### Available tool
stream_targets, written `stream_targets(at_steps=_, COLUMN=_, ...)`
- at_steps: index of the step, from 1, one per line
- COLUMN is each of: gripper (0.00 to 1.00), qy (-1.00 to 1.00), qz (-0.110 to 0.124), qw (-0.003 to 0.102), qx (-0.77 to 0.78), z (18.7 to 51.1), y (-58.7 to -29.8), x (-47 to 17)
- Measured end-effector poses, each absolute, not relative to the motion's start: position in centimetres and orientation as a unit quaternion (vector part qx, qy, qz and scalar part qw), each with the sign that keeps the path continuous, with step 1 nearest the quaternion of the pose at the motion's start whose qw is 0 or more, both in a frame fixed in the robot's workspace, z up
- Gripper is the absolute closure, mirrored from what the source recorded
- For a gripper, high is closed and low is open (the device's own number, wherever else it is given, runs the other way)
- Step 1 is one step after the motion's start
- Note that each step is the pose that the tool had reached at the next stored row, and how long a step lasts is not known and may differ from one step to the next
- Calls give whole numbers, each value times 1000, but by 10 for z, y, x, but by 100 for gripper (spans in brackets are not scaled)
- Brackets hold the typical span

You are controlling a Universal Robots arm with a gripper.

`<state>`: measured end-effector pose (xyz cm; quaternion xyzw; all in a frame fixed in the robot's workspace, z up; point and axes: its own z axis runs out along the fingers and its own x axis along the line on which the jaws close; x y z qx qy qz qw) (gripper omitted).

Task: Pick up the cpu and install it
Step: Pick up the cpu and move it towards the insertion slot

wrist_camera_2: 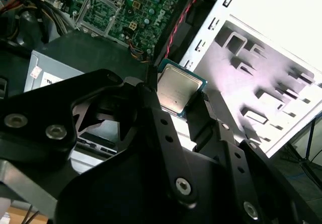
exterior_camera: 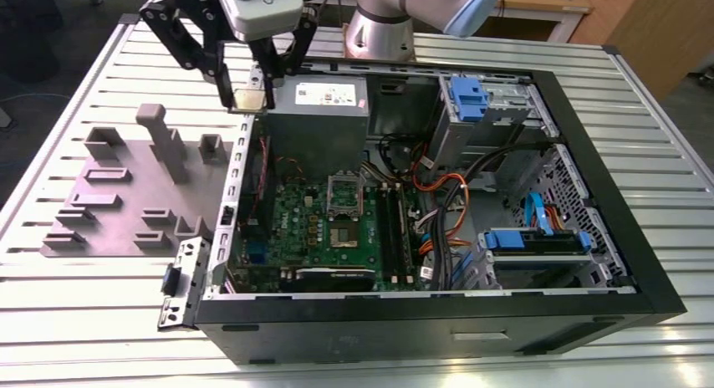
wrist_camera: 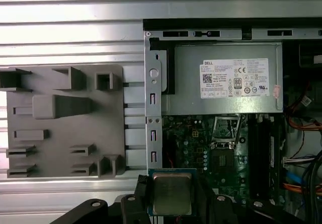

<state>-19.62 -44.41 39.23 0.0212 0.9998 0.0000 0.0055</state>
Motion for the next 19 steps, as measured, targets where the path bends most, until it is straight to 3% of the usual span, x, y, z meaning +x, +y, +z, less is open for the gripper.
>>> stream_targets(at_steps=19, gripper=53, qy=1000, qz=0, qw=6, qx=21, z=391, y=-451, x=-157)
